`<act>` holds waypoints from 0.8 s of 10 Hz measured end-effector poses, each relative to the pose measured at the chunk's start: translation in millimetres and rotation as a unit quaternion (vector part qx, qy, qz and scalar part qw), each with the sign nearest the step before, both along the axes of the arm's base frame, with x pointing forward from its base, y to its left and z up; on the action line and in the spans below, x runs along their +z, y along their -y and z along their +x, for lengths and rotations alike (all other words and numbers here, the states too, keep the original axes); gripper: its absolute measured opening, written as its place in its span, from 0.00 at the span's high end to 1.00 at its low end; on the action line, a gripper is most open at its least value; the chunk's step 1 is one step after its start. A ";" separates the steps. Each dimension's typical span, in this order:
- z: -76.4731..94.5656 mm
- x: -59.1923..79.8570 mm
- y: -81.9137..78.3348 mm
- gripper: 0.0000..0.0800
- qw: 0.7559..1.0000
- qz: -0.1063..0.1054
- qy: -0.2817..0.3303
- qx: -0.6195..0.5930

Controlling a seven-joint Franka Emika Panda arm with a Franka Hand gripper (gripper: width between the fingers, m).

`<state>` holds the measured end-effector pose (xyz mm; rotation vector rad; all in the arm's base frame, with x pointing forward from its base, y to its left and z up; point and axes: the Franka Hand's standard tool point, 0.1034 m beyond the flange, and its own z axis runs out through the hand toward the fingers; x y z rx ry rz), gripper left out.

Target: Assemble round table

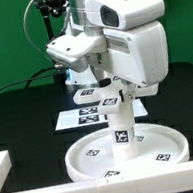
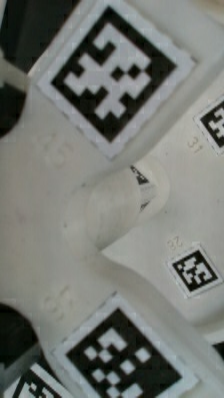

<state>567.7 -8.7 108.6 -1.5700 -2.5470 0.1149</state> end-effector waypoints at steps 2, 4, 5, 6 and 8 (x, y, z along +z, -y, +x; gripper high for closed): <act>0.0 0.0 -0.1 0.44 1.000 0.000 0.000 0.000; -0.1 0.0 -0.1 0.44 1.000 -0.002 0.000 -0.013; -0.2 0.0 -0.3 0.44 1.000 -0.003 -0.001 -0.020; -1.4 -0.4 0.3 0.44 0.998 -0.004 -0.002 -0.061; -6.8 -0.2 8.6 0.44 0.979 -0.002 -0.008 -0.205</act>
Offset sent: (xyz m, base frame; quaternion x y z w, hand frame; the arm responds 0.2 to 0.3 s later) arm 0.0000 0.0000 0.0000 0.0000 0.0000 0.0650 0.9979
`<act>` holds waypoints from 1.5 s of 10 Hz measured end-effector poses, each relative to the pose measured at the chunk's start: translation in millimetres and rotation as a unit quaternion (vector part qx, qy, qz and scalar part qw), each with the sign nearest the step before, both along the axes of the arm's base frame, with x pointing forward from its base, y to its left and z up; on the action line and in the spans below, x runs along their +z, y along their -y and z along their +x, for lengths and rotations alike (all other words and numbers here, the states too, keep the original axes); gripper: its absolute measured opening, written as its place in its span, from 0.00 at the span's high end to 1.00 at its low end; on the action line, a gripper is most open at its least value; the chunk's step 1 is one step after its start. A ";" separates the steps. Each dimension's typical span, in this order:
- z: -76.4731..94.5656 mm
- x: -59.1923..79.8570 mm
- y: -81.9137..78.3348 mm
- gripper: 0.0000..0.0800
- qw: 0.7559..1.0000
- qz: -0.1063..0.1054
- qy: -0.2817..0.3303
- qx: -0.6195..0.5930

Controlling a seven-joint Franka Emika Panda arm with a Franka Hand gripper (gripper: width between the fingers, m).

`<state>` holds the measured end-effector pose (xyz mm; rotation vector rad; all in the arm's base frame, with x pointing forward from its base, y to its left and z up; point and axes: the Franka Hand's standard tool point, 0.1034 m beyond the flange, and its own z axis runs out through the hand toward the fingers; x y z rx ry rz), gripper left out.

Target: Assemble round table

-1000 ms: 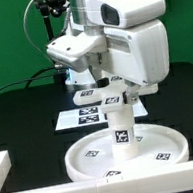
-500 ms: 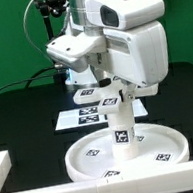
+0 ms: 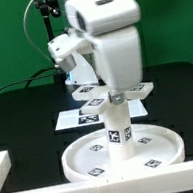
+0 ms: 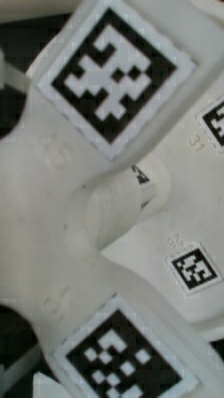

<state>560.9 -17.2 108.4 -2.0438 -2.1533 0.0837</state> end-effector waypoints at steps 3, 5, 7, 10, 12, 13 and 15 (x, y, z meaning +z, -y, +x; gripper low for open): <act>-0.2 -0.8 3.2 0.44 0.981 -0.020 -0.016 -0.195; 1.8 -1.4 1.5 0.44 0.954 -0.028 -0.013 -0.299; -1.1 -3.2 -3.3 0.44 0.929 -0.034 -0.001 -0.369; -2.1 -4.6 -2.8 0.44 0.882 -0.045 -0.013 -0.468; -4.4 -6.8 -2.5 0.44 0.814 -0.038 -0.025 -0.579; -3.2 -7.4 -3.3 0.44 0.777 -0.031 -0.026 -0.628; -3.3 -7.8 -3.8 0.44 0.745 -0.025 -0.025 -0.666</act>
Offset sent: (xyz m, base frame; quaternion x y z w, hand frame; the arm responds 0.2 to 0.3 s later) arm -0.0044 0.0013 -0.0056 -0.0069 0.0288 0.2685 0.9628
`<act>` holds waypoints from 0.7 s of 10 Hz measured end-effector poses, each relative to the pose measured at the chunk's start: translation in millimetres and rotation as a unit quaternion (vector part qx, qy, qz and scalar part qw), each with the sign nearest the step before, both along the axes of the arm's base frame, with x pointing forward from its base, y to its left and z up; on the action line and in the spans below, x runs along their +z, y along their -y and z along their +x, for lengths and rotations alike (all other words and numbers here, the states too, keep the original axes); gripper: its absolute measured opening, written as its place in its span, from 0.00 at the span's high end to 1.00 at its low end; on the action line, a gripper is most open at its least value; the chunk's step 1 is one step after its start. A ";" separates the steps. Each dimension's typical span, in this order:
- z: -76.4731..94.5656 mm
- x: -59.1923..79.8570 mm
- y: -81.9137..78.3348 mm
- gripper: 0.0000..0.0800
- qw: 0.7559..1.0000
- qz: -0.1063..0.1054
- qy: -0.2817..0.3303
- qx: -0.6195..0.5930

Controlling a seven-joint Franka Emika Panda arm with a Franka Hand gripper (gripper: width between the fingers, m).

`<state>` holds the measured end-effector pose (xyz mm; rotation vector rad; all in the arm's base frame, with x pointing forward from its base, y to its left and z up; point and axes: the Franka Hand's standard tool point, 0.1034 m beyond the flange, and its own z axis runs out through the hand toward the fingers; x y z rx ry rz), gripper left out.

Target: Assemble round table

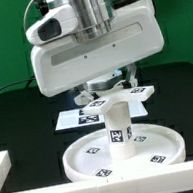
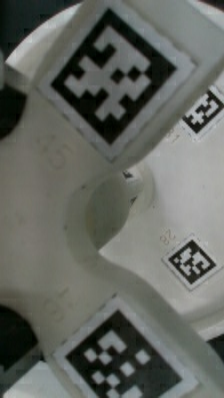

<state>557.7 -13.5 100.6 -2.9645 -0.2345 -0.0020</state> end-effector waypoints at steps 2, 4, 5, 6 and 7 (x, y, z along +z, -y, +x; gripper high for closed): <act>0.3 -0.1 -0.8 0.44 0.997 0.000 -0.013 -0.079; 0.6 0.4 -1.8 0.44 0.975 0.010 -0.034 -0.220; 1.0 0.7 -4.0 0.44 0.962 0.011 -0.043 -0.271; 2.8 0.8 -9.2 0.44 0.945 0.011 -0.048 -0.323; 3.6 0.6 -11.3 0.44 0.936 0.012 -0.050 -0.349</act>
Offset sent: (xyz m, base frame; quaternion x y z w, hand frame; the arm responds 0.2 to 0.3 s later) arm -0.0122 -0.0024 -0.0017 0.0315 0.0002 0.4373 0.8988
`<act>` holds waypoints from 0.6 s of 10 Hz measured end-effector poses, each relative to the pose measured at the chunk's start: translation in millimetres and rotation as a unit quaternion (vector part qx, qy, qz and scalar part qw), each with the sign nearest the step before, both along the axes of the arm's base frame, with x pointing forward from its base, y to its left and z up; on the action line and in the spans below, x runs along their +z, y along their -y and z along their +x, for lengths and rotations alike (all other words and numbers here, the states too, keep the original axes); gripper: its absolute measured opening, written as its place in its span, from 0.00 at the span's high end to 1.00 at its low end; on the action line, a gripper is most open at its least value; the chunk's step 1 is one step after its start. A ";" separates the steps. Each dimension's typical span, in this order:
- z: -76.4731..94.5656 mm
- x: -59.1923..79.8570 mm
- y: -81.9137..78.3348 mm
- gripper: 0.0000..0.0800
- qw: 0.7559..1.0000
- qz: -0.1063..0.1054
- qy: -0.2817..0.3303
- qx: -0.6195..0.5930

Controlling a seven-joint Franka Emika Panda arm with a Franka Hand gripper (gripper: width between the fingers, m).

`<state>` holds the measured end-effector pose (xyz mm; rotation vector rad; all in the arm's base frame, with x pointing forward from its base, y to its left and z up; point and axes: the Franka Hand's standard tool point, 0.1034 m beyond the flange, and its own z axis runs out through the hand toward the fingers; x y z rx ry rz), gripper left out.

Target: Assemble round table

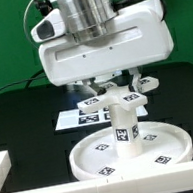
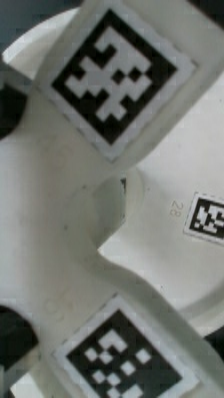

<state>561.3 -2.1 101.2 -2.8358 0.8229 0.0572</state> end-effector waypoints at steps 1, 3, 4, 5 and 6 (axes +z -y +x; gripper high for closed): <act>1.6 -0.7 -1.3 0.44 0.998 0.001 0.000 -0.056; 1.0 -2.6 -12.1 0.44 0.989 0.000 -0.006 -0.148; 1.2 -2.4 -16.9 0.44 0.983 0.003 -0.013 -0.183; 2.3 -1.9 -20.9 0.44 0.973 0.008 -0.020 -0.232; 2.4 -1.9 -24.1 0.44 0.964 0.012 -0.025 -0.264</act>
Offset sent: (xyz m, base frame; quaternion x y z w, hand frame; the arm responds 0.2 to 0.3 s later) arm -0.0061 0.0094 -0.0051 -0.0241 0.0106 0.1904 0.9814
